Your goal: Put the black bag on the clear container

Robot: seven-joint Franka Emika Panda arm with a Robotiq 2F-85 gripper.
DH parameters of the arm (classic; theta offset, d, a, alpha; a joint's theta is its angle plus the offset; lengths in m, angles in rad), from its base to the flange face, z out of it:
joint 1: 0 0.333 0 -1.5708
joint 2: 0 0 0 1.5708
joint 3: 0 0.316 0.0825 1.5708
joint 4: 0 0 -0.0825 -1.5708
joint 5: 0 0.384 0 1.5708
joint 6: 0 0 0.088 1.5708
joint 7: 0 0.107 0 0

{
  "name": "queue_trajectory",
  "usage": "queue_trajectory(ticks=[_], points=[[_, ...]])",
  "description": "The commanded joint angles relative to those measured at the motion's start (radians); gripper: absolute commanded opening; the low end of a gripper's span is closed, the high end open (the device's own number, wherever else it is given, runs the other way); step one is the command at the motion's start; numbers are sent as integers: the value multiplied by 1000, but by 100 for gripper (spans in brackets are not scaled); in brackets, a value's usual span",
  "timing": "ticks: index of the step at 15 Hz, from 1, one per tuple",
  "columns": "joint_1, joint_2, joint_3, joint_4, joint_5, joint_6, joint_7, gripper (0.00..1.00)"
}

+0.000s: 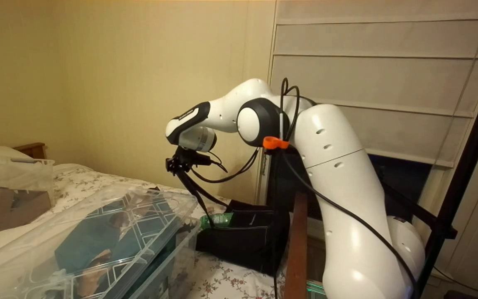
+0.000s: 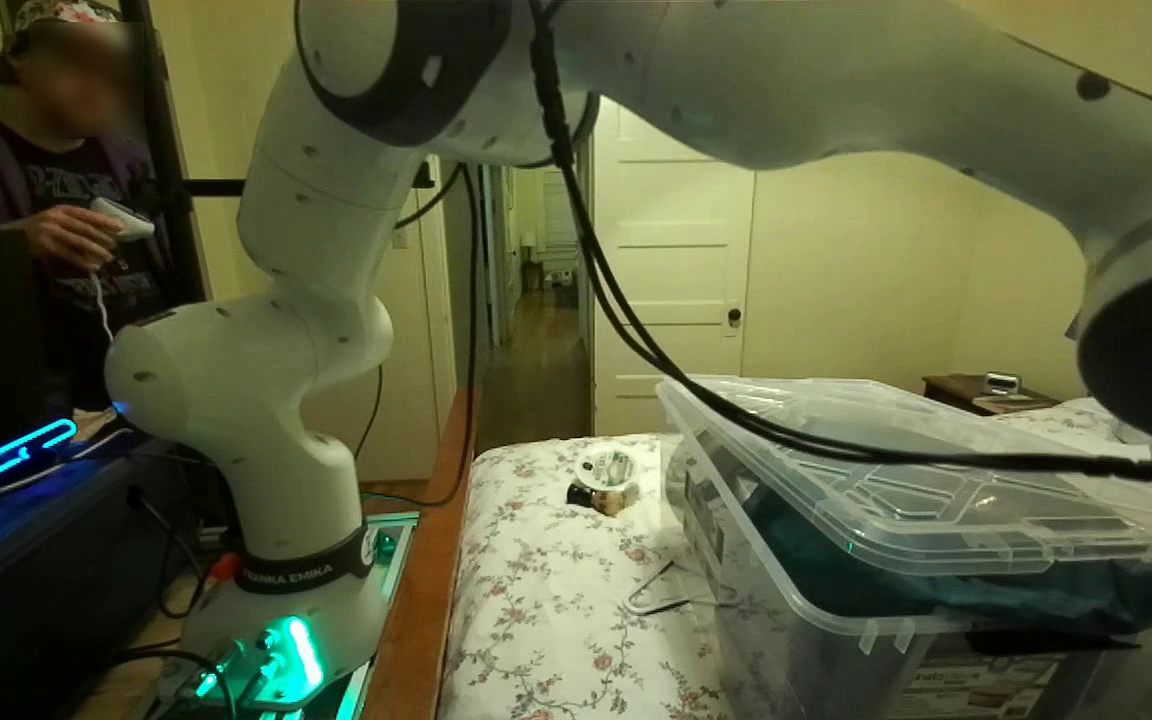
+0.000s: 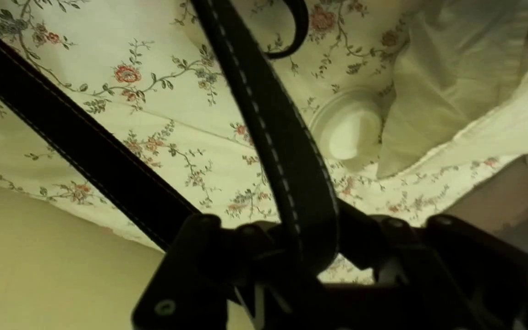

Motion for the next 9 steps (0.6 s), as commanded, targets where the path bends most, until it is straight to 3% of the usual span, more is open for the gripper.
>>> queue_trajectory(ticks=[1,4,9], points=[[-26,-219,64,-238,116,102,-78,0],[-29,-370,98,-376,263,154,-156,0],[-74,-618,199,-532,646,157,-393,0]])
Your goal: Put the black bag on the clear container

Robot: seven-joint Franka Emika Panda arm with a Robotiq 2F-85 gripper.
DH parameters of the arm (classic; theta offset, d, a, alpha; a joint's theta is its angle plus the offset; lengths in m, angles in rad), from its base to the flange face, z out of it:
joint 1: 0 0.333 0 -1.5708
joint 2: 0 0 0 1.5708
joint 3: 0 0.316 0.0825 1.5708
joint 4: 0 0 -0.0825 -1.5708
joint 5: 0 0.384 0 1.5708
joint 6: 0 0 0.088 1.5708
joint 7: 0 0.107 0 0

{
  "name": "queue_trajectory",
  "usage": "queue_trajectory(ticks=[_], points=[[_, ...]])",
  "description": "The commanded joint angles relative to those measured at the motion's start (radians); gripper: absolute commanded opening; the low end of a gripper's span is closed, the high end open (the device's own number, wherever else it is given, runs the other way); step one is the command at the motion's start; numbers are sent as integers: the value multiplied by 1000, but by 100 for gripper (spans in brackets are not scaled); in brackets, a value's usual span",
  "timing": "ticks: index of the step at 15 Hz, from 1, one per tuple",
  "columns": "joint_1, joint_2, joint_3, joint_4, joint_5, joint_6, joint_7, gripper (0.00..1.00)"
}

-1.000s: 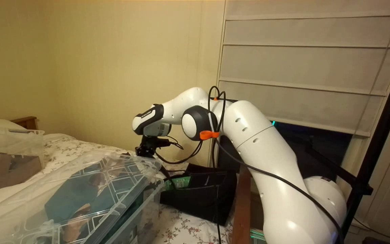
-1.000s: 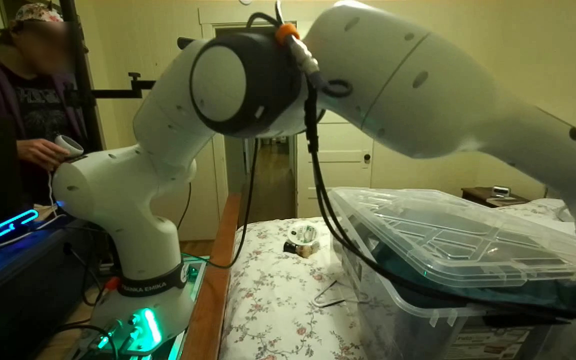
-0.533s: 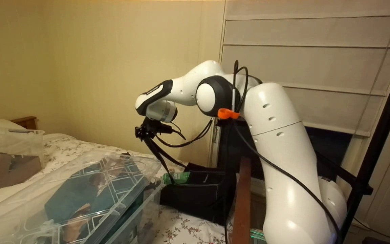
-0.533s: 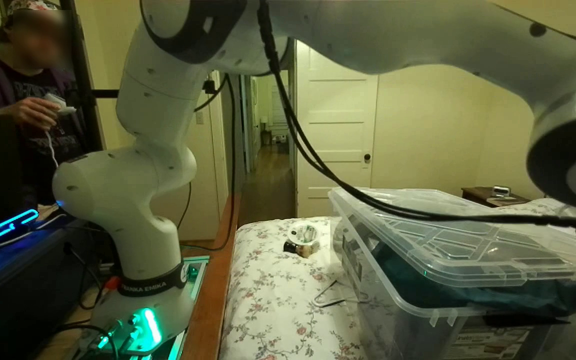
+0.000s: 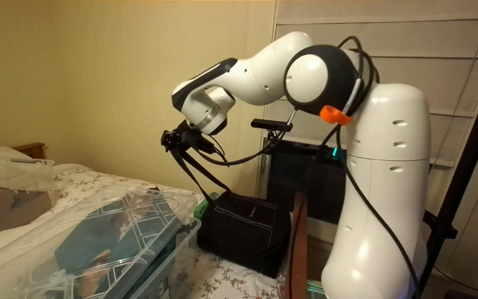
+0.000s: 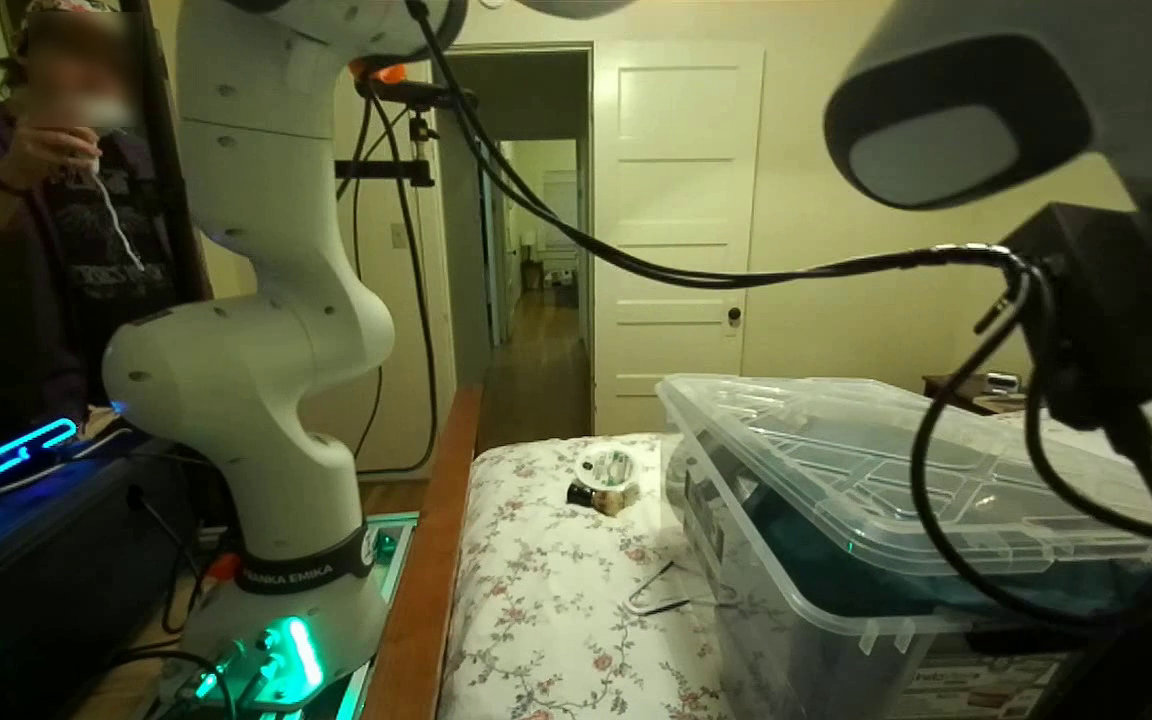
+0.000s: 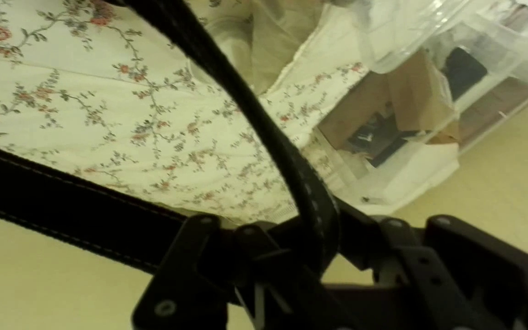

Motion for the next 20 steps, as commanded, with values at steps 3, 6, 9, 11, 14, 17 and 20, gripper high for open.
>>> queue_trajectory(ticks=[3,6,9,11,14,17,20], points=[[-18,-153,49,-92,226,-15,-159,0],[-17,-262,56,-163,307,-46,-221,0],[-18,-273,56,-179,312,-47,-228,0],[-6,-310,65,-159,349,2,-243,0],[7,-408,76,-142,369,62,-253,0],[23,-495,88,-118,369,131,-246,0],[29,-568,111,-89,349,222,-239,0]])
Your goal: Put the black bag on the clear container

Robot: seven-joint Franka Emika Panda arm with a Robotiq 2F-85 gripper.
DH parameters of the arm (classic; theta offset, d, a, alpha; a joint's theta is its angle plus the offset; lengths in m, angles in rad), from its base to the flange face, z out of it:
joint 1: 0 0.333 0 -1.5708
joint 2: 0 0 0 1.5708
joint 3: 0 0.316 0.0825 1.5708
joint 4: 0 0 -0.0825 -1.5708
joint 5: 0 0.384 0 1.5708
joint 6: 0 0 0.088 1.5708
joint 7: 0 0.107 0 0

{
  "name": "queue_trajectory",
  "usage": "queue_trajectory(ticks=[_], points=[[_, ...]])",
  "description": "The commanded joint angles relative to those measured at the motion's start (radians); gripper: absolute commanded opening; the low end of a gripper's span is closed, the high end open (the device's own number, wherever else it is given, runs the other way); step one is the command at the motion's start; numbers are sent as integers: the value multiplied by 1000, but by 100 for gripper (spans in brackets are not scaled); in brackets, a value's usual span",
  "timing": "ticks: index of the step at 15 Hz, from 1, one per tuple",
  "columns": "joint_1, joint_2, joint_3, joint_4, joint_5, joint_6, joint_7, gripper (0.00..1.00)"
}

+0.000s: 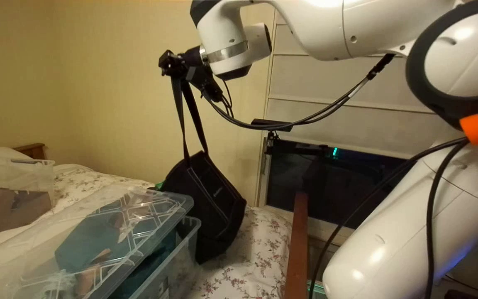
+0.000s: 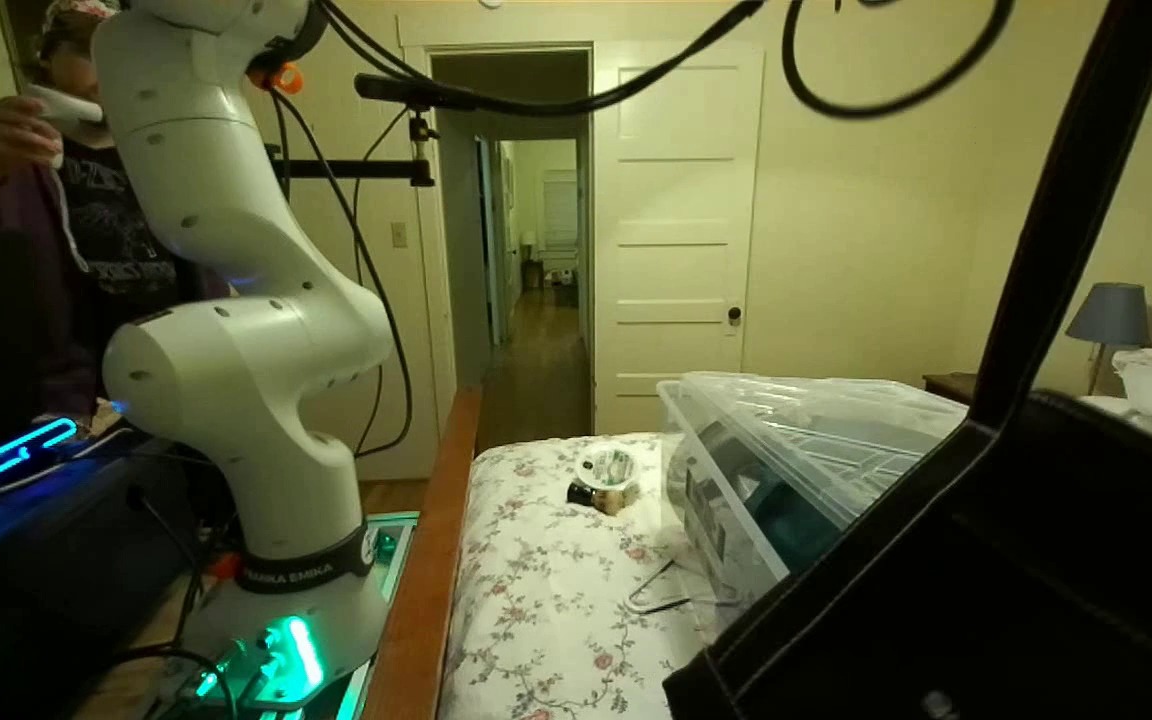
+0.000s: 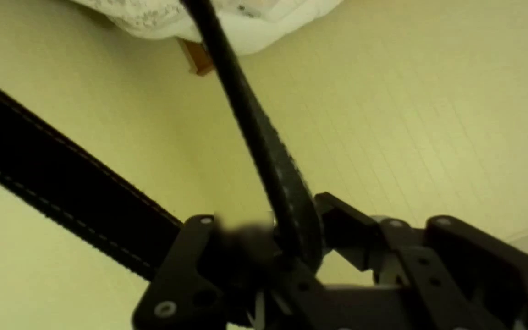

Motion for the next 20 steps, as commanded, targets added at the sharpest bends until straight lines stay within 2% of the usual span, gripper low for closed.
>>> queue_trajectory(ticks=[1,4,8,10,11,17,19,20], points=[[19,-89,26,53,31,109,-16,0],[58,-110,19,108,72,215,-85,0],[148,-94,1,225,139,340,-223,0],[218,-71,-12,304,170,383,-312,0],[152,-106,6,190,114,342,-212,0],[158,-98,1,169,118,347,-222,0],[189,-43,-17,280,129,436,-339,0],[192,-30,-21,318,116,449,-355,0]])
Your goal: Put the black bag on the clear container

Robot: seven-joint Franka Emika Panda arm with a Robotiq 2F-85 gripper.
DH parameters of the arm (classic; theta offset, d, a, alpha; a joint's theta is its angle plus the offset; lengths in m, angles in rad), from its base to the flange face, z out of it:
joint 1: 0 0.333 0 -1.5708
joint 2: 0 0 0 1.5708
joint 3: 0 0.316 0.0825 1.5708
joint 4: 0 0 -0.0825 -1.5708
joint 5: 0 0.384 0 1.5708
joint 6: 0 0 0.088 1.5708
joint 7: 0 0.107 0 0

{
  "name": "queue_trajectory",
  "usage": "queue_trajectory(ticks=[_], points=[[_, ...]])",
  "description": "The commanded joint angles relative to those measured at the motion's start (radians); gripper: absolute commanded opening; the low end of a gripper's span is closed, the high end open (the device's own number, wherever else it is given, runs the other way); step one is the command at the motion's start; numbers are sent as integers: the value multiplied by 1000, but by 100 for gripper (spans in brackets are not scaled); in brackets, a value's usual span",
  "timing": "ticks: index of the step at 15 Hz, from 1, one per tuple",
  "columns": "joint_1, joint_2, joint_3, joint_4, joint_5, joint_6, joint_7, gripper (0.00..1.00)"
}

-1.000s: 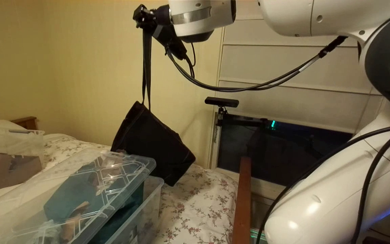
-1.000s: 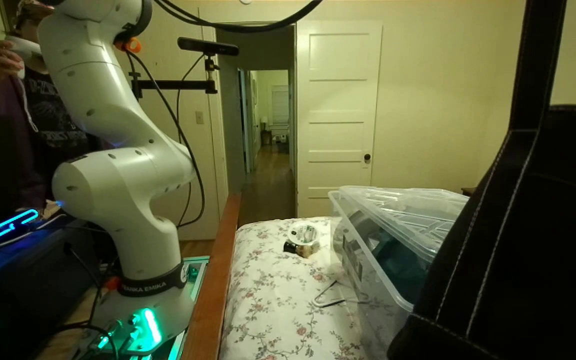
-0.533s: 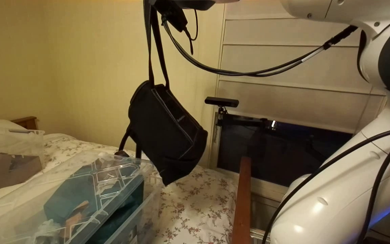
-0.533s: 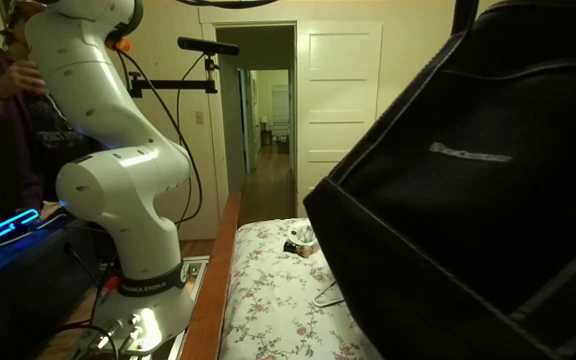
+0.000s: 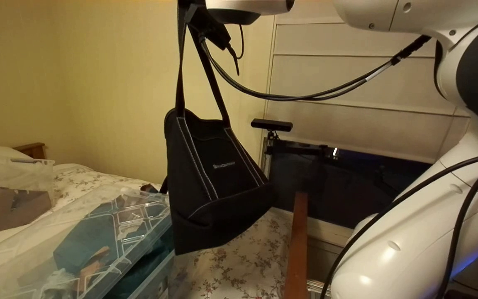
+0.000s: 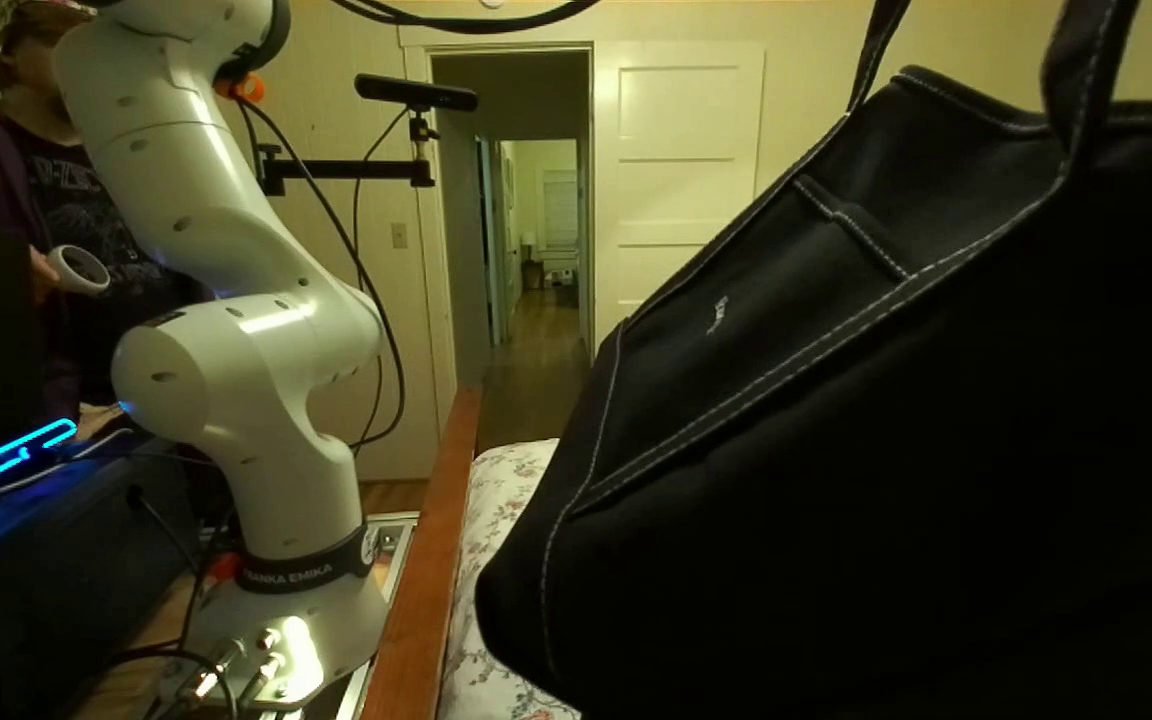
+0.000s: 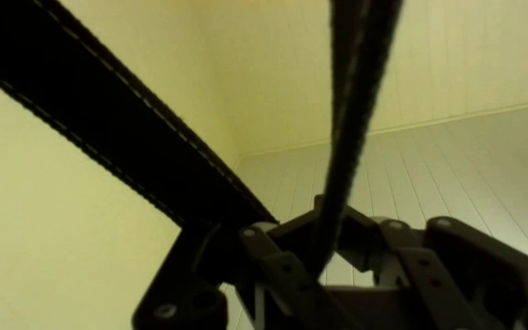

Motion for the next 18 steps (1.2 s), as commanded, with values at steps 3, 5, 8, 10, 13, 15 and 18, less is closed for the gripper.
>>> queue_trajectory(ticks=[3,5,8,10,13,15,18], points=[[51,112,-21,285,-47,87,-141,0],[81,149,-23,380,-59,77,-194,0],[162,201,-17,519,-32,66,-289,0],[228,213,1,576,-3,63,-317,0],[341,247,29,651,44,64,-349,0],[412,266,33,664,113,48,-359,0],[481,308,11,691,276,-26,-408,0]])
